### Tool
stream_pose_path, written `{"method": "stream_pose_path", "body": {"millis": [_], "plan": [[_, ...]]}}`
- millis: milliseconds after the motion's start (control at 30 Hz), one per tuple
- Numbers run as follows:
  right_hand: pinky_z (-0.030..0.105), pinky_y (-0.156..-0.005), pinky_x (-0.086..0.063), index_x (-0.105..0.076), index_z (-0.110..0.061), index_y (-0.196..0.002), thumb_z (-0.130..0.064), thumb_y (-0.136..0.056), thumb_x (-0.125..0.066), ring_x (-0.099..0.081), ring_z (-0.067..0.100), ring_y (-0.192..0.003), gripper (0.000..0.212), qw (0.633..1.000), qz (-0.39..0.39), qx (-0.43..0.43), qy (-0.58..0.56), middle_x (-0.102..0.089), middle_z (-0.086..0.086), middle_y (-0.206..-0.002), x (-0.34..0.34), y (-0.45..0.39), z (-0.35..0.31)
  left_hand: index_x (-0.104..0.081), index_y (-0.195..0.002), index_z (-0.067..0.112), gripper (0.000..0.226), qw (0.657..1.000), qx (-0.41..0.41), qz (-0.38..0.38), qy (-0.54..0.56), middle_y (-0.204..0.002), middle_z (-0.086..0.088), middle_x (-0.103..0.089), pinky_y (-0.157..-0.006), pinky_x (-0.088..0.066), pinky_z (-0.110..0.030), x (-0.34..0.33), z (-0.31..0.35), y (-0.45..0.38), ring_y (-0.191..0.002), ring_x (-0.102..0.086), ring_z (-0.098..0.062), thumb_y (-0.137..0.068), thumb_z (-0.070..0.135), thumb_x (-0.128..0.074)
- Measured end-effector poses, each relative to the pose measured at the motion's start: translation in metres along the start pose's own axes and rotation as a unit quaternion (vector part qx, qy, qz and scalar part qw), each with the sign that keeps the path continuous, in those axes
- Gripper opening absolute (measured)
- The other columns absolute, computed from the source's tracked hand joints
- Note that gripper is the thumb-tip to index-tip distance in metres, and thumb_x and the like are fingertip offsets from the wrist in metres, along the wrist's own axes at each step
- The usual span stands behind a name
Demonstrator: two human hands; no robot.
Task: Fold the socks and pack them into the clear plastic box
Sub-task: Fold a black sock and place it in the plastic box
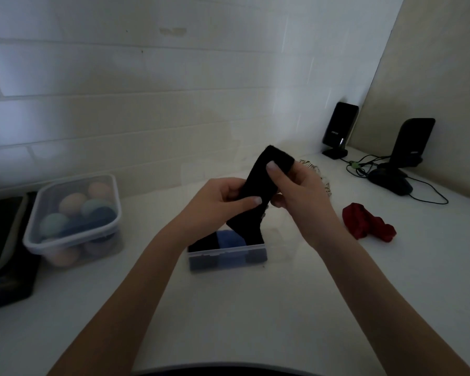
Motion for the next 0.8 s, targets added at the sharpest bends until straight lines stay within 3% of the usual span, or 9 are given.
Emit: {"method": "stream_pose_path", "body": {"millis": [133, 233, 300, 400, 533, 667, 700, 800], "plan": [[0.019, -0.048, -0.039, -0.065, -0.014, -0.091, -0.013, -0.089, -0.058, -0.049, 0.006, -0.055, 0.007, 0.999, -0.044, 0.002, -0.010, -0.057, 0.004, -0.074, 0.000, 0.003, 0.001, -0.071, -0.095, 0.013, 0.012, 0.999, -0.005, 0.034, 0.010, -0.084, -0.007, -0.076, -0.066, -0.056, -0.021, 0.004, -0.002, -0.001, -0.077, -0.073, -0.021, -0.085, 0.013, -0.064], [0.019, -0.046, -0.032, -0.065, -0.008, -0.088, -0.008, -0.089, -0.058, -0.041, 0.005, -0.049, 0.007, 0.999, -0.042, 0.015, -0.025, -0.051, 0.001, -0.065, 0.002, 0.004, 0.001, -0.071, -0.085, 0.027, 0.015, 0.997, -0.031, 0.058, -0.036, -0.077, 0.009, -0.075, -0.064, -0.052, -0.016, 0.003, 0.001, -0.001, -0.071, -0.071, -0.008, -0.079, 0.013, -0.071], [0.018, -0.047, -0.033, -0.066, -0.009, -0.088, -0.011, -0.089, -0.058, -0.044, 0.005, -0.051, 0.008, 0.998, -0.048, 0.028, -0.038, -0.054, -0.002, -0.065, 0.004, 0.005, -0.001, -0.067, -0.077, 0.036, 0.021, 0.976, -0.113, 0.116, -0.148, -0.071, 0.021, -0.067, -0.062, -0.043, -0.012, 0.004, 0.006, 0.000, -0.065, -0.058, 0.003, -0.072, 0.018, -0.077], [0.018, -0.048, -0.038, -0.067, -0.014, -0.089, -0.016, -0.086, -0.061, -0.052, 0.006, -0.057, 0.007, 0.995, -0.069, 0.041, -0.051, -0.064, -0.005, -0.069, 0.005, 0.007, -0.005, -0.064, -0.076, 0.029, 0.017, 0.930, -0.200, 0.166, -0.261, -0.074, 0.019, -0.058, -0.063, -0.035, -0.011, 0.008, 0.013, 0.003, -0.069, -0.048, -0.001, -0.067, 0.027, -0.078], [0.017, -0.052, -0.043, -0.068, -0.019, -0.091, -0.002, -0.080, -0.065, -0.056, 0.008, -0.063, 0.021, 0.992, -0.082, 0.096, -0.019, -0.069, -0.009, -0.076, 0.004, 0.008, -0.008, -0.062, -0.074, 0.023, 0.011, 0.979, -0.104, 0.125, -0.125, -0.068, 0.009, -0.069, -0.063, -0.052, -0.021, 0.004, 0.009, 0.002, -0.064, -0.064, -0.005, -0.076, 0.019, -0.073], [0.027, -0.068, -0.054, -0.071, -0.020, -0.097, 0.011, -0.075, -0.064, -0.059, 0.016, -0.083, 0.039, 0.977, -0.110, 0.162, 0.079, -0.061, 0.004, -0.099, 0.002, 0.012, -0.006, -0.067, -0.079, 0.015, 0.018, 0.989, -0.031, 0.140, -0.030, -0.070, -0.010, -0.072, -0.060, -0.058, -0.032, 0.006, 0.005, -0.002, -0.065, -0.070, -0.024, -0.082, -0.002, -0.062], [0.023, -0.066, -0.052, -0.071, -0.023, -0.098, 0.013, -0.075, -0.063, -0.057, 0.012, -0.081, 0.044, 0.974, -0.102, 0.173, 0.103, -0.057, 0.004, -0.102, 0.001, 0.012, -0.005, -0.069, -0.085, 0.011, 0.018, 0.991, -0.022, 0.135, -0.007, -0.073, -0.013, -0.072, -0.059, -0.059, -0.033, 0.006, 0.005, -0.002, -0.067, -0.070, -0.026, -0.084, -0.003, -0.059], [0.015, -0.058, -0.041, -0.067, -0.022, -0.108, 0.007, -0.078, -0.063, -0.048, 0.006, -0.068, 0.041, 0.950, -0.077, 0.233, 0.192, -0.053, 0.006, -0.105, -0.002, 0.012, -0.001, -0.071, -0.093, 0.013, 0.025, 0.993, -0.006, 0.111, 0.049, -0.069, -0.001, -0.074, -0.047, -0.051, -0.020, 0.004, 0.003, -0.002, -0.059, -0.069, -0.014, -0.087, -0.004, -0.053]]}}
Point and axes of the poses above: each hand's wrist, its own y-axis away from the middle knuckle, its own x-axis out of the back of the hand, z = x × y, the point moved 2 cm from there along -y, towards the middle knuckle
